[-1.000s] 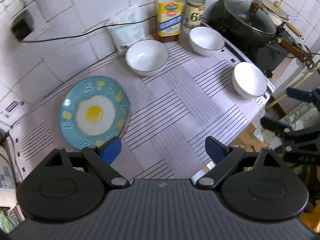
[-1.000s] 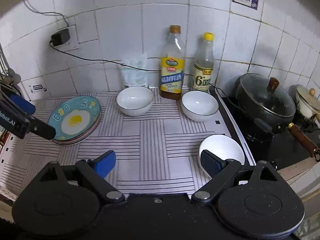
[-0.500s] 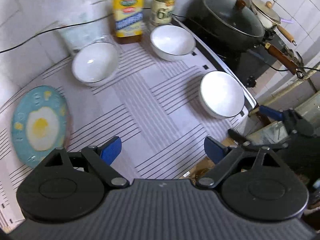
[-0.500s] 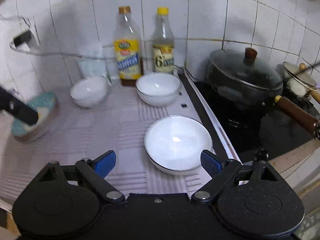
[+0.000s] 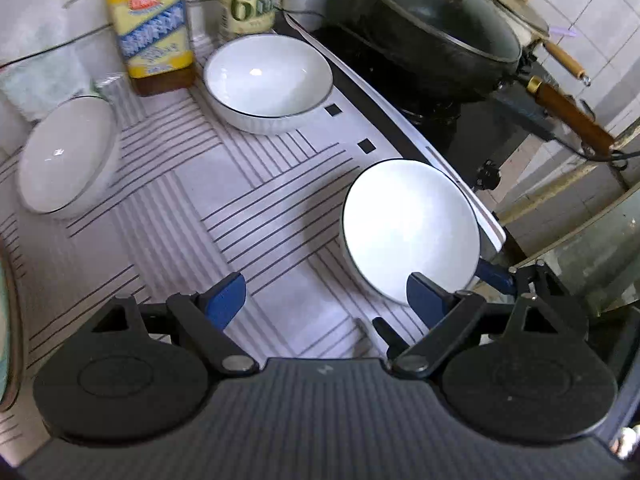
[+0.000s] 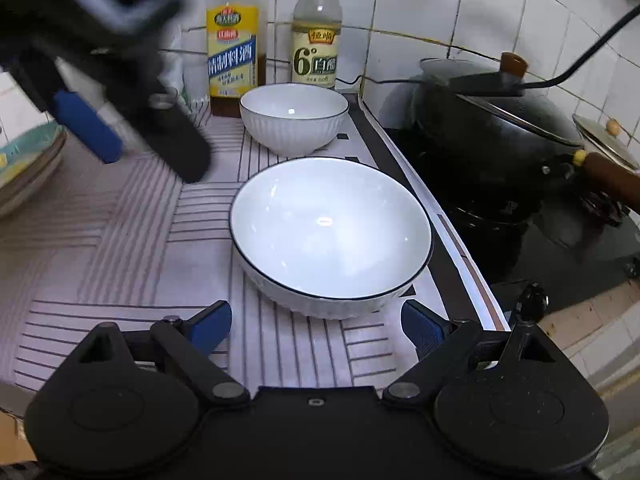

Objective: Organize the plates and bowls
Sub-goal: 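Close the right gripper on the white bowl rim and lift it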

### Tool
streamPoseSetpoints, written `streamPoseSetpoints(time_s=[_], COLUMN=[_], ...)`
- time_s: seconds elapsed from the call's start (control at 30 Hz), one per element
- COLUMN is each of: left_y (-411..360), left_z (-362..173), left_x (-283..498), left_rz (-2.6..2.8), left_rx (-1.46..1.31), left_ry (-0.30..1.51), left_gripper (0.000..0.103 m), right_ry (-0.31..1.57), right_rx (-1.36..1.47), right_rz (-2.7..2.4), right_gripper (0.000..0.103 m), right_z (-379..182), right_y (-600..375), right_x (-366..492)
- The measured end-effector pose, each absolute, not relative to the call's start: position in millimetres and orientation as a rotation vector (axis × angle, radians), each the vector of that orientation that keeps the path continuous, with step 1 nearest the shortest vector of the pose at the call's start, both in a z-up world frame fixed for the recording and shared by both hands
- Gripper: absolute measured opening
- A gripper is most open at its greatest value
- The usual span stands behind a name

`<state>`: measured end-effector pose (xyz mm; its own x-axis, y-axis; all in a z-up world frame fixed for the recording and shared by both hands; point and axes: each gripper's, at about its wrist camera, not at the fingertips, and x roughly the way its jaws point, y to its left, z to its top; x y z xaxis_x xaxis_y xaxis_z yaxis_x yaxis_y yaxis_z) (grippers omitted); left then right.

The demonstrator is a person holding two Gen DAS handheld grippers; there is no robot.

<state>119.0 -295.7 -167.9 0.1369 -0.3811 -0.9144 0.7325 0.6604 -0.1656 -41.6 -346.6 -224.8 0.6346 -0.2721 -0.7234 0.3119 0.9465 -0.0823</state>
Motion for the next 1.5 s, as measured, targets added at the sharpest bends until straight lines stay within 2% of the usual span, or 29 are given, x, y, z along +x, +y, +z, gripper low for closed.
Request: streamPoseSetpoints(time_s=[0.1, 0.17, 0.3, 0.37, 0.4, 0.47, 0.8, 1.5], left_y=[-309.1, -318.2, -327.9, -329.2, -329.6, -329.4, -317.5, -179.9], left_z=[-188.0, -198.7, -214.8, -219.8, -221.4, -222.8, -213.4, -164.2], left_x=[124.7, 127.9, 132.2, 134.6, 135.1, 135.7, 127.9, 153.2], left_rz=[-0.846, -0.835, -0.838, -0.849, -0.864, -0.897, -0.884, -0.580], left_rx=[0.361, 0.382, 0.396, 0.373, 0.361, 0.327, 0.375, 0.209], left_ry=[1.183, 1.193, 1.223, 1.248, 1.255, 1.270, 1.233, 1.275], left_gripper=[0.084, 0.065, 0.049, 0.032, 0.028, 0.015, 0.014, 0.014], right_ry=[0.787, 0.757, 0.728, 0.718, 0.713, 0.702, 0.719, 0.663], right_rx=[0.061, 0.068, 0.093, 0.108, 0.115, 0.125, 0.150, 0.047], right_rz=[-0.328, -0.342, -0.329, -0.329, -0.328, -0.324, -0.302, 0.051], right_gripper=[0.094, 0.094, 0.096, 0.098, 0.098, 0.098, 0.097, 0.097], right_z=[-232.8, -238.3, -246.5, -248.4, -249.1, -251.7, -247.4, -202.6], right_y=[-354.2, -358.7, -365.2, -366.8, -367.9, -369.6, -361.3, -265.5], right_x=[-36.3, -33.6, -28.9, -26.9, -26.4, -26.5, -25.6, 5.9])
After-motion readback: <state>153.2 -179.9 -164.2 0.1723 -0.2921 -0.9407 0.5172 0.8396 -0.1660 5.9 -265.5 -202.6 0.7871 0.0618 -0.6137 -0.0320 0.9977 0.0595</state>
